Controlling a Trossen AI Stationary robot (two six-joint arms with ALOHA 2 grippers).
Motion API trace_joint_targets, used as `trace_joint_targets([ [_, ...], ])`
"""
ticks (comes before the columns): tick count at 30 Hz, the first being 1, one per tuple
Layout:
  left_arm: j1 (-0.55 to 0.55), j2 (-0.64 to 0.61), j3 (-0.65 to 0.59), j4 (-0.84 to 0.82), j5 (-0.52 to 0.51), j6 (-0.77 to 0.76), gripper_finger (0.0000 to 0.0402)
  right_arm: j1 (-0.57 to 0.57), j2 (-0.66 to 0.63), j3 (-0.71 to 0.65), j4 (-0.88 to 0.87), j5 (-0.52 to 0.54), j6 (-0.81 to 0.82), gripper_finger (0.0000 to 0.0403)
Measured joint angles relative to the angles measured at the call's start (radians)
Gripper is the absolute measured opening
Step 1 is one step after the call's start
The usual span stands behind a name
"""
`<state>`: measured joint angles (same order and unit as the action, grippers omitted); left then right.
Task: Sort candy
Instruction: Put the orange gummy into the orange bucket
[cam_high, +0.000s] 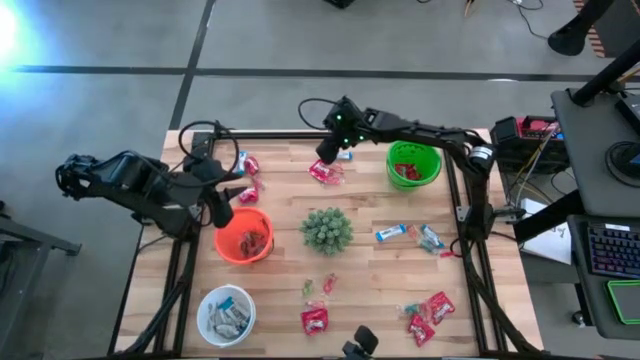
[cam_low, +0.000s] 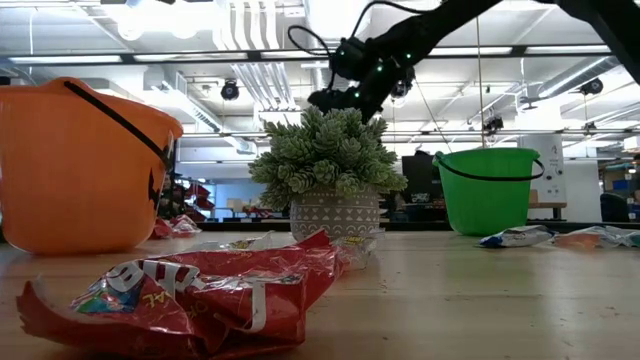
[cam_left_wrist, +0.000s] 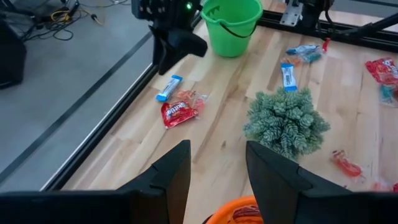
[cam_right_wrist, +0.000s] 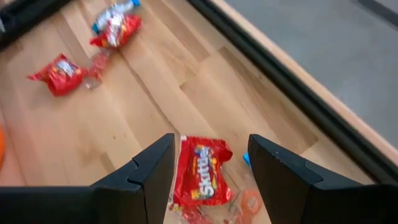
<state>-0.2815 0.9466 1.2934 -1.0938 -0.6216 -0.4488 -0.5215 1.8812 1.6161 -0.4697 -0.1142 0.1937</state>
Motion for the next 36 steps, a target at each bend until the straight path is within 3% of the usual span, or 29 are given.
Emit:
trace_joint_targets([
  [36,0.012,0.003,0.000,0.024,0.002,0.004,0.0137,0.015,0.147,0.000,-0.215,0.017,0.228,0.0208],
])
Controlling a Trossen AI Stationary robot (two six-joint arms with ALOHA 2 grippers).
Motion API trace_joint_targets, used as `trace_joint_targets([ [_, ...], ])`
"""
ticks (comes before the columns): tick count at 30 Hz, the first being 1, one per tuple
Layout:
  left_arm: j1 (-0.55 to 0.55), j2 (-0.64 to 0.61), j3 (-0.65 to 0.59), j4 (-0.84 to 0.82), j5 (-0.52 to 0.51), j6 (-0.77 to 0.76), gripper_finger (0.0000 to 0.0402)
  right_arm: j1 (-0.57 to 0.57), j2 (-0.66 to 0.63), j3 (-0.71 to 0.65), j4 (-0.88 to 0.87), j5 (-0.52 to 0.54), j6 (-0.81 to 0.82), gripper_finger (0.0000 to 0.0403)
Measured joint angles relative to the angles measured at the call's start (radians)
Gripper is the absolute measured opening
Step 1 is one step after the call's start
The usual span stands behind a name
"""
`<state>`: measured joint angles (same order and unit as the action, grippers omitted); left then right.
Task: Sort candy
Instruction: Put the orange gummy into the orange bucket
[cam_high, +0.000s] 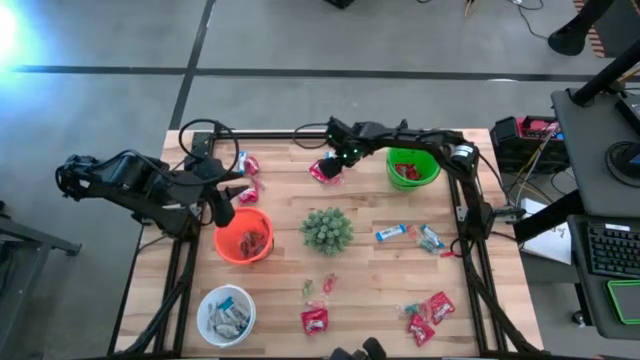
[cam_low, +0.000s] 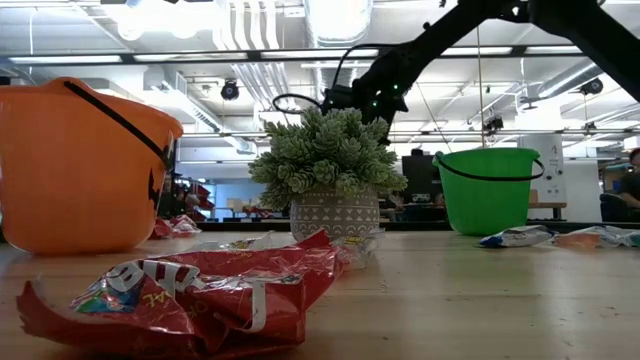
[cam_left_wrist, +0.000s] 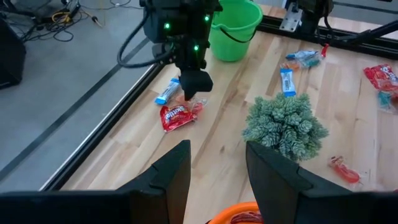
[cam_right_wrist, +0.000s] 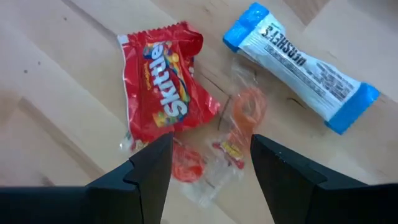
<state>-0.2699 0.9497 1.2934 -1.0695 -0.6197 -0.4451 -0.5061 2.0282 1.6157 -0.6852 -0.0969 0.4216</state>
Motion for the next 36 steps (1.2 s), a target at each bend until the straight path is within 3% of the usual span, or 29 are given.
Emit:
trace_joint_targets([
  [23,0.000,-0.009,0.000,-0.001,0.002,0.026,0.0137,0.006,0.082,0.001,-0.036,0.039,0.035,0.0196],
  [27,0.000,-0.009,0.000,-0.001,0.002,0.025,0.0137,0.006,0.081,0.001,-0.042,0.071,0.031,0.0162],
  [36,0.000,-0.009,0.000,-0.001,0.002,0.018,0.0137,0.004,0.081,0.001,-0.043,0.074,0.006,0.0039],
])
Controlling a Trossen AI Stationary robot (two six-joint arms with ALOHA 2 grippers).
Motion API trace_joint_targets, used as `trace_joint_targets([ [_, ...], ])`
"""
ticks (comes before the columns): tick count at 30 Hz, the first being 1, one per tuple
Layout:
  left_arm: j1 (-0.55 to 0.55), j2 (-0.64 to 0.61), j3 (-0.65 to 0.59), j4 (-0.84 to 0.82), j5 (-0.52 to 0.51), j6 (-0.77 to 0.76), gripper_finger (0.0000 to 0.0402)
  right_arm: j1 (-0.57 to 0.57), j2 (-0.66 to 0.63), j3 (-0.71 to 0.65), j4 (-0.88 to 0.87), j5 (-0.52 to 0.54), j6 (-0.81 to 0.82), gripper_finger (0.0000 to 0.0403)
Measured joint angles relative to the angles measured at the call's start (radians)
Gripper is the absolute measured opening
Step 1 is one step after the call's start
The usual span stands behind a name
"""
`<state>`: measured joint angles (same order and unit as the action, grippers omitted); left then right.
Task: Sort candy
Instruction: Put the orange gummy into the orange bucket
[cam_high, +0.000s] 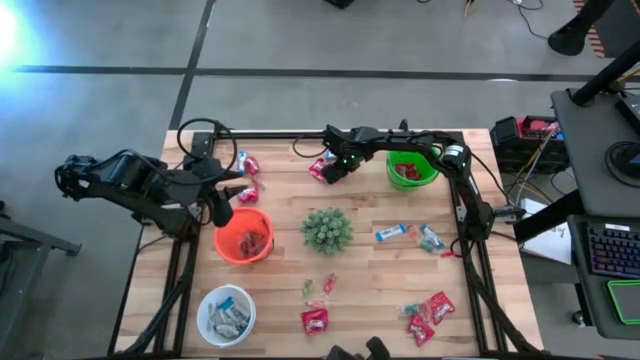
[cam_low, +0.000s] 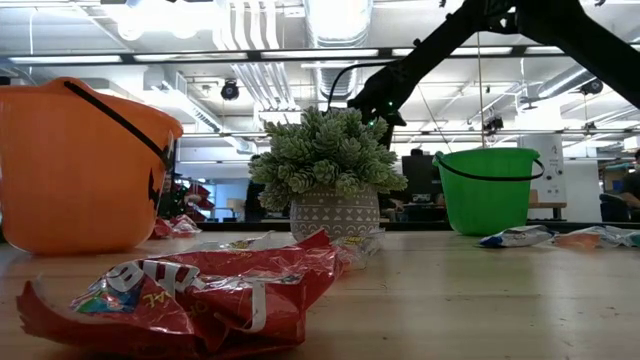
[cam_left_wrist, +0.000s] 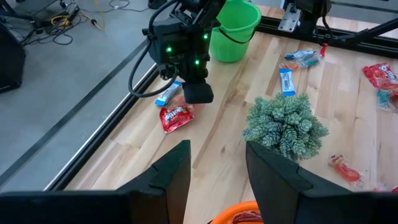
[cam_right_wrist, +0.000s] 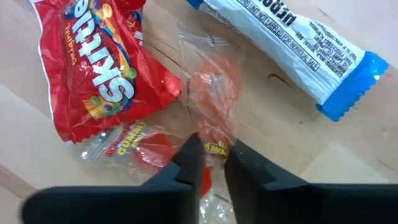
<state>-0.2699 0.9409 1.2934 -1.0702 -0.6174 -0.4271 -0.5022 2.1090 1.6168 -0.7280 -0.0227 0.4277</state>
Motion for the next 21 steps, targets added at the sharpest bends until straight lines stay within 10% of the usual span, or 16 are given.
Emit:
trace_joint_targets([
  [21,0.000,0.000,0.000,0.000,0.000,0.007,0.0137,0.000,-0.097,-0.002,0.000,0.001,-0.036,0.0009],
])
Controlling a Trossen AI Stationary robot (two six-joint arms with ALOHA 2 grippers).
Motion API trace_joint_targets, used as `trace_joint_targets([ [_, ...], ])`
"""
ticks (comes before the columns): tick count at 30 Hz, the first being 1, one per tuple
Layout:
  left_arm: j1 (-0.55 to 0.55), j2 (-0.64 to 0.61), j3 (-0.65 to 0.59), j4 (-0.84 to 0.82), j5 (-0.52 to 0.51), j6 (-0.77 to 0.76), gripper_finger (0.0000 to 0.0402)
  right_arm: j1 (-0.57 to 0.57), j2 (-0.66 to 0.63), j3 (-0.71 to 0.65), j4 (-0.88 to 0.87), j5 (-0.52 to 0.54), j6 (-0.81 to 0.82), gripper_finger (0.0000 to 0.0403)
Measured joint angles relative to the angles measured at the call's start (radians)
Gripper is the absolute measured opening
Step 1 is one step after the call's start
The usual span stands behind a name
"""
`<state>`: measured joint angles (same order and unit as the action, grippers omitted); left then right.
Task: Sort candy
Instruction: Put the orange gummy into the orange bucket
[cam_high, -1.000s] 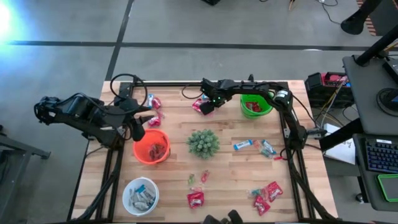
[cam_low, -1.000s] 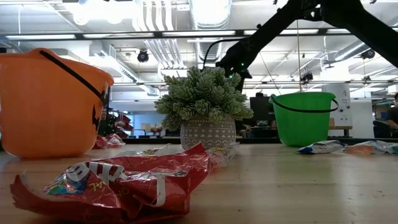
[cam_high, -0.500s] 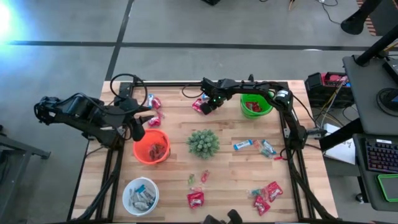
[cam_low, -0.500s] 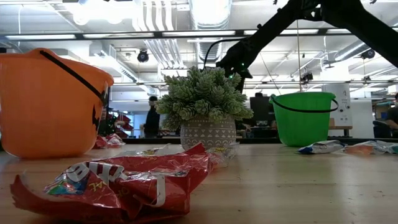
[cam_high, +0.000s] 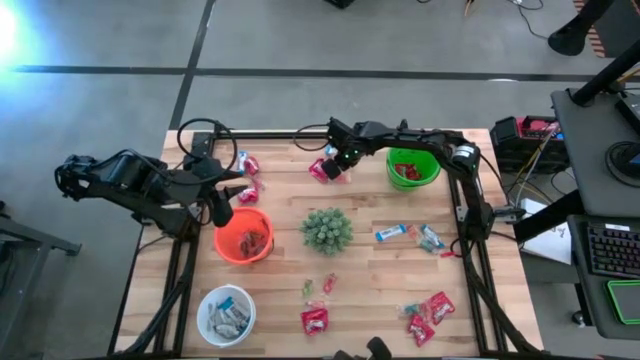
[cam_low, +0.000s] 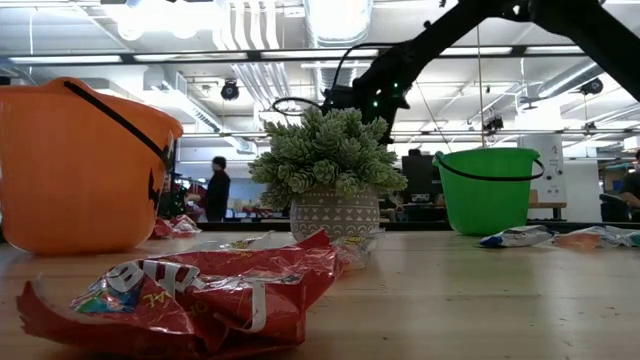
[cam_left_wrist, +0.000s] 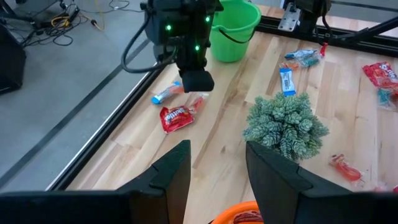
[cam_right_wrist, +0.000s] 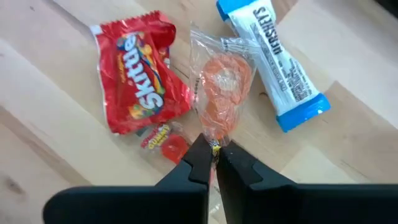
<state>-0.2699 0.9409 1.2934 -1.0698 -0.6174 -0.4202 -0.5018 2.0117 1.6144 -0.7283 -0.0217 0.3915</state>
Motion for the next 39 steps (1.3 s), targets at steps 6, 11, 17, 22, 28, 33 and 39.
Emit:
trace_joint_targets([
  [6,0.000,0.000,0.000,0.000,-0.002,0.013,0.0137,0.022,-0.075,0.000,-0.003,-0.012,-0.017,0.0009],
  [11,0.000,0.001,0.000,0.000,-0.028,0.009,0.0137,0.071,-0.175,0.000,0.000,-0.014,-0.052,0.0009],
  [17,0.000,0.001,0.000,0.000,-0.029,-0.046,0.0137,0.112,-0.284,0.001,0.024,-0.013,-0.068,0.0009],
  [22,0.000,0.002,0.000,0.003,-0.062,-0.110,0.0137,0.138,-0.340,0.001,0.107,-0.082,-0.067,0.0009],
  [28,0.000,-0.003,0.000,0.045,-0.074,-0.114,0.0137,0.217,-0.368,0.001,0.226,-0.115,-0.035,0.0009],
  [33,0.000,-0.008,0.000,0.113,0.039,-0.111,0.0137,0.286,-0.368,0.001,0.322,-0.118,0.014,0.0009],
  [39,0.000,0.005,0.043,0.117,0.199,-0.088,0.0142,0.336,-0.369,0.001,0.441,-0.117,0.088,0.0009],
])
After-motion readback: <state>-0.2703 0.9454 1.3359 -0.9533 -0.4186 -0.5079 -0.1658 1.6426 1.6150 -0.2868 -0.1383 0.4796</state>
